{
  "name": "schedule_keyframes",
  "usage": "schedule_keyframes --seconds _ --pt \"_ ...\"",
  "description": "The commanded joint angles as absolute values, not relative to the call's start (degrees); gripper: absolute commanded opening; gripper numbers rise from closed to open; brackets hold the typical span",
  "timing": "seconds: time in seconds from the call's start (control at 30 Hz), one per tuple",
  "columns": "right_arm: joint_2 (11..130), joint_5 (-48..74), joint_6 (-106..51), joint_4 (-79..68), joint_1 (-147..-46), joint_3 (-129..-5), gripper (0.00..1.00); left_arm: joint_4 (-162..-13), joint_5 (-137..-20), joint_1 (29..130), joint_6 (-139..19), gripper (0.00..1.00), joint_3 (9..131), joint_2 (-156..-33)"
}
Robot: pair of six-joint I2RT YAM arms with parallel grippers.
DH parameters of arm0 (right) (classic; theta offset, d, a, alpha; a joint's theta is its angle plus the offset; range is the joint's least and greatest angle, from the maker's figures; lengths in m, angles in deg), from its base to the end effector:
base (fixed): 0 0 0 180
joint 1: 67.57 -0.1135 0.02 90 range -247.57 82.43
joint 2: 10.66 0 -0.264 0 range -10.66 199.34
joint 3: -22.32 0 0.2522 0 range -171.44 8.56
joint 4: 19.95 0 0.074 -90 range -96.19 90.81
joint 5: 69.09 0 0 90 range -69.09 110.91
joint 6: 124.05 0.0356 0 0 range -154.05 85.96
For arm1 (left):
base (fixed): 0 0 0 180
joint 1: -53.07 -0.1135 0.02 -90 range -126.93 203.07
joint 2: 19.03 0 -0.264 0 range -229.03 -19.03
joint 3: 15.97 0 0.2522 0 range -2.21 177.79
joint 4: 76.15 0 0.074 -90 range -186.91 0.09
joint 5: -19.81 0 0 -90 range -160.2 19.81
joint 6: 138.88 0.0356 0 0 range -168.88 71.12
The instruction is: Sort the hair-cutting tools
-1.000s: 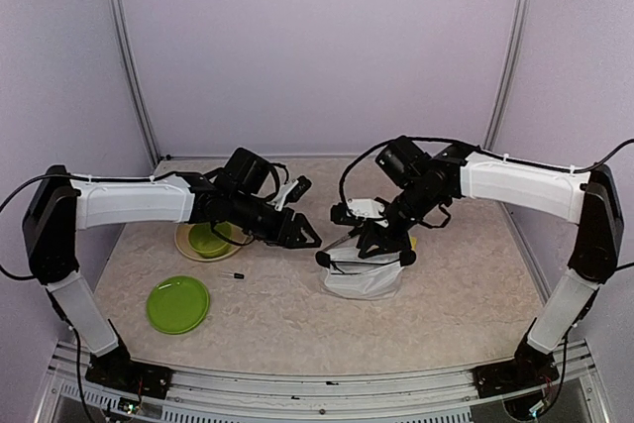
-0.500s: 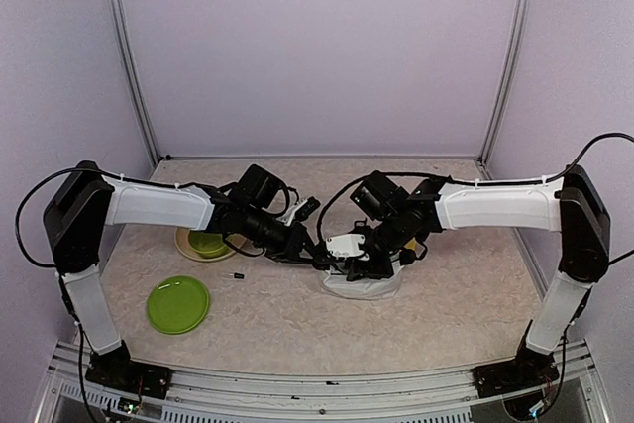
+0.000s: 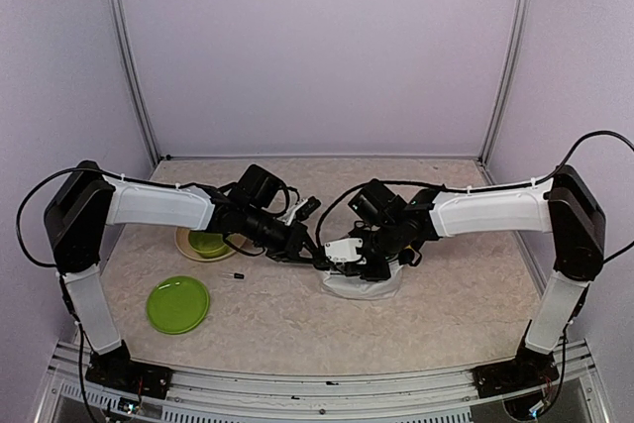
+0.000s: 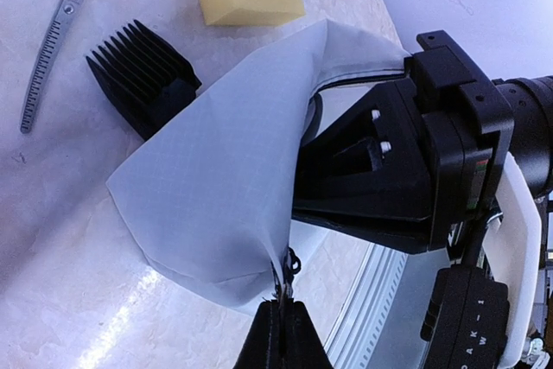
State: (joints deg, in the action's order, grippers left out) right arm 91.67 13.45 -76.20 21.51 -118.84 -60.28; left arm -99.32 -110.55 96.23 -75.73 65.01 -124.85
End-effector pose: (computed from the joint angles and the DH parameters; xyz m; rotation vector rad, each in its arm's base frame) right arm 0.2257 0.2888 0.1905 -1.9533 1.7793 0.2256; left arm 0.2676 -0.2826 0.1864 0.7331 2.5261 -1.3575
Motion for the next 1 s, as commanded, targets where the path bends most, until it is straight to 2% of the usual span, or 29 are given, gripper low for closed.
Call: schedule_keyframes --seconds 0.0,0.13,0.63,0.97 --pt "92.8 14.9 -76.2 19.4 -119.5 -59.3 0.07 -97.6 -111.6 95.5 -75.9 0.03 64.3 -125.7" --pt "92.3 16.7 -75.8 19.3 -119.5 -59.1 0.0 -97.3 -111.4 95.2 -76.0 0.03 63.8 -125.2" --pt "85.8 20.0 -75.4 20.5 -117.3 -56.2 0.0 -97.5 -110.7 94.2 -75.2 0.02 62.5 -123.5" --pt "90.8 20.3 -74.4 21.9 -116.8 -59.4 0.0 -96.4 -112.3 94.2 -76.2 0.02 62.6 -122.4"
